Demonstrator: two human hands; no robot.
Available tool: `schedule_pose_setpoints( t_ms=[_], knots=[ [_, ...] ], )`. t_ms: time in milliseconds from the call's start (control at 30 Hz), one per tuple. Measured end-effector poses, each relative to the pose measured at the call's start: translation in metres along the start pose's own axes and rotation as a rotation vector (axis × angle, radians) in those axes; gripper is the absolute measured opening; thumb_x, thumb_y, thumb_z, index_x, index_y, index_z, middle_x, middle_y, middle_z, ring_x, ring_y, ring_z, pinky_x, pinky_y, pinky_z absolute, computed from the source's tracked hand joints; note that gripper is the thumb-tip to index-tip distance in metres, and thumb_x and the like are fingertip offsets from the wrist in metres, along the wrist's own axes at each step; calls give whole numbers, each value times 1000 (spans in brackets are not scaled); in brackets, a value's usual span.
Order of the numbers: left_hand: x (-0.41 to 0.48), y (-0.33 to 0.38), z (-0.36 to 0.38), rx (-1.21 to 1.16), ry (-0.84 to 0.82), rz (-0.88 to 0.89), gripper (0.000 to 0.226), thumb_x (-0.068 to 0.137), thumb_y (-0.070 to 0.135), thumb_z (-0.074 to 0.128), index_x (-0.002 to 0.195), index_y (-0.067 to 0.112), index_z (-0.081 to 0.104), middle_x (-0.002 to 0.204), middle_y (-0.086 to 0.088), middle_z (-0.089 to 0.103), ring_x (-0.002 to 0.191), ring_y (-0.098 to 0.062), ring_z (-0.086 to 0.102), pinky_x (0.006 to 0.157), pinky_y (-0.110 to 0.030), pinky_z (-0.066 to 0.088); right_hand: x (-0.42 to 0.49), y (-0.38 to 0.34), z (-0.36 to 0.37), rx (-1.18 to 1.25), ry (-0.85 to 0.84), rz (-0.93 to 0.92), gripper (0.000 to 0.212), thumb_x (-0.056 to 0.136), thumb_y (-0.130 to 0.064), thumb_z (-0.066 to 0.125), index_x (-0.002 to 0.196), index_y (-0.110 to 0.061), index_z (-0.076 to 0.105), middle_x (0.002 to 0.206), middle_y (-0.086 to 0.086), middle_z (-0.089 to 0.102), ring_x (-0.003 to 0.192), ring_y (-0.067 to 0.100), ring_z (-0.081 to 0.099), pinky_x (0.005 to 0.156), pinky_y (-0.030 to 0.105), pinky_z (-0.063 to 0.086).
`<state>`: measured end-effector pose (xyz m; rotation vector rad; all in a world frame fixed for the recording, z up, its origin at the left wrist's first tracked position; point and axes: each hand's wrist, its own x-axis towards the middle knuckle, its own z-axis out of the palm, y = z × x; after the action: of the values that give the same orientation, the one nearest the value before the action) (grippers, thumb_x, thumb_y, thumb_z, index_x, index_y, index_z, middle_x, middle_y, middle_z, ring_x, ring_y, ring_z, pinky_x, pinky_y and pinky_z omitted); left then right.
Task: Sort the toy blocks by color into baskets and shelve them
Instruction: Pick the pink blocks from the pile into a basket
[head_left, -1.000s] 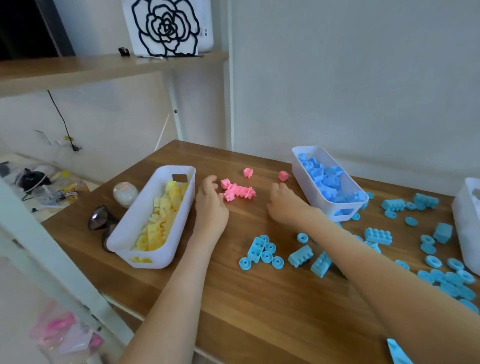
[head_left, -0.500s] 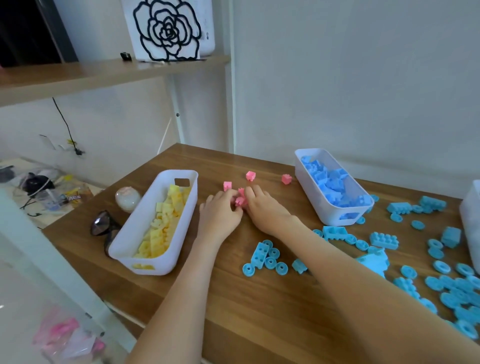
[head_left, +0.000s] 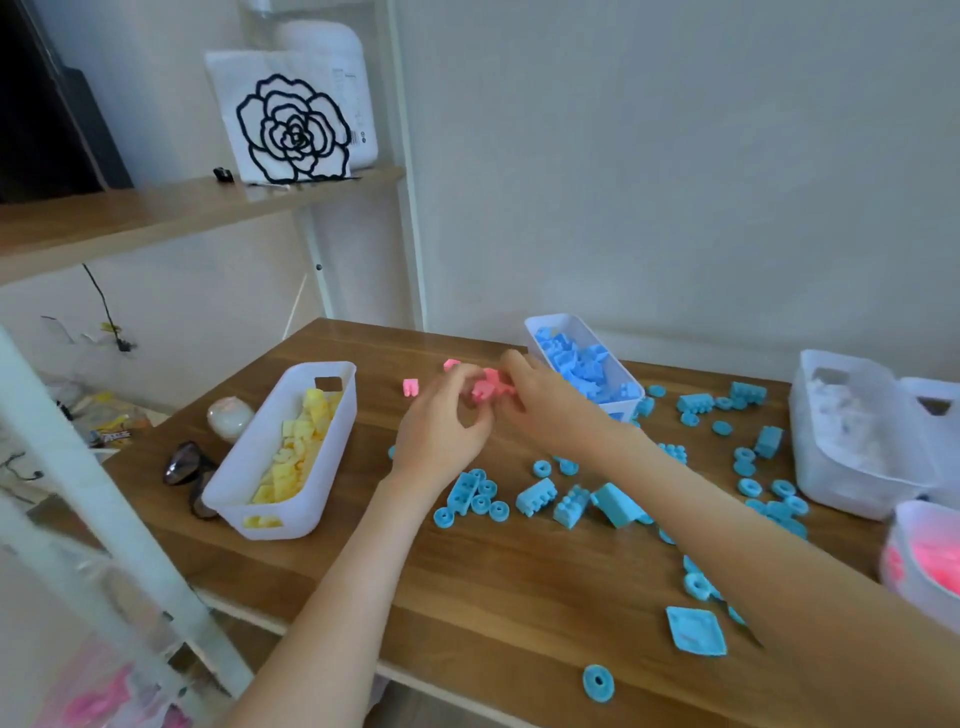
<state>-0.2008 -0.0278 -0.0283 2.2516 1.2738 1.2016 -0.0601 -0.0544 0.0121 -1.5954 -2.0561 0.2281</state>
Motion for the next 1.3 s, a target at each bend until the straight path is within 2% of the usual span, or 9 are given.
schedule_pose_setpoints(
  t_ms=[133,233,333,500,633,800,900,1133,1300],
  knots=[
    [-8,52,13,-29,-23,105,24,86,27,61,110,26,55,88,17,56,81,-2,51,62,-13,34,-43,16,-50,-101,-33,7,12,95,-19,45,102,-10,48,89,-5,47,76,11,44,65,21,27],
    [-12,89,33,-29,-100,180,19,87,25,58,105,22,55,83,13,53,82,-13,55,62,-24,37,-74,33,-86,-171,-47,50,9,92,-25,50,98,-18,52,80,-8,50,68,9,46,65,23,33],
    [-15,135,61,-40,-113,233,25,87,27,56,110,18,54,94,6,58,90,-17,56,67,-28,38,-113,52,-124,-154,39,163,7,90,-22,56,96,-19,52,68,-14,48,61,1,47,57,13,36],
    [-25,223,108,-175,-187,331,23,87,27,55,108,18,56,99,1,60,89,-20,58,70,-33,44,-195,94,-176,-254,224,286,6,88,-11,54,89,-17,56,66,-5,50,62,14,47,63,19,38],
    [-41,280,140,-247,-379,418,19,90,25,52,108,18,55,91,7,56,81,-13,54,66,-28,40,-266,122,-209,-209,243,470,8,90,-8,50,90,-12,57,67,-7,52,57,13,44,55,10,38],
    [-59,307,183,-299,-765,383,6,87,29,56,91,30,52,72,12,54,72,-14,58,71,-33,49,-336,158,-219,-62,385,648,14,87,-7,50,91,-17,58,77,3,58,67,14,47,61,20,37],
    [-65,309,201,-166,-809,418,11,82,39,55,90,35,50,84,14,58,85,-14,58,81,-36,49,-354,171,-212,-19,352,675,16,89,-5,50,90,-19,57,74,3,54,64,13,43,59,23,34],
    [-60,309,209,-108,-936,460,30,87,23,59,116,22,53,118,3,54,105,-11,53,92,-33,49,-358,181,-200,-116,165,670,19,95,-37,48,104,-24,60,82,-10,61,71,1,53,63,12,38],
    [-62,304,207,-207,-965,454,33,89,13,56,121,21,54,120,3,59,108,-10,55,94,-29,49,-355,184,-195,-263,107,697,34,99,-35,40,98,-13,66,82,11,65,75,23,58,64,25,41]
  ],
)
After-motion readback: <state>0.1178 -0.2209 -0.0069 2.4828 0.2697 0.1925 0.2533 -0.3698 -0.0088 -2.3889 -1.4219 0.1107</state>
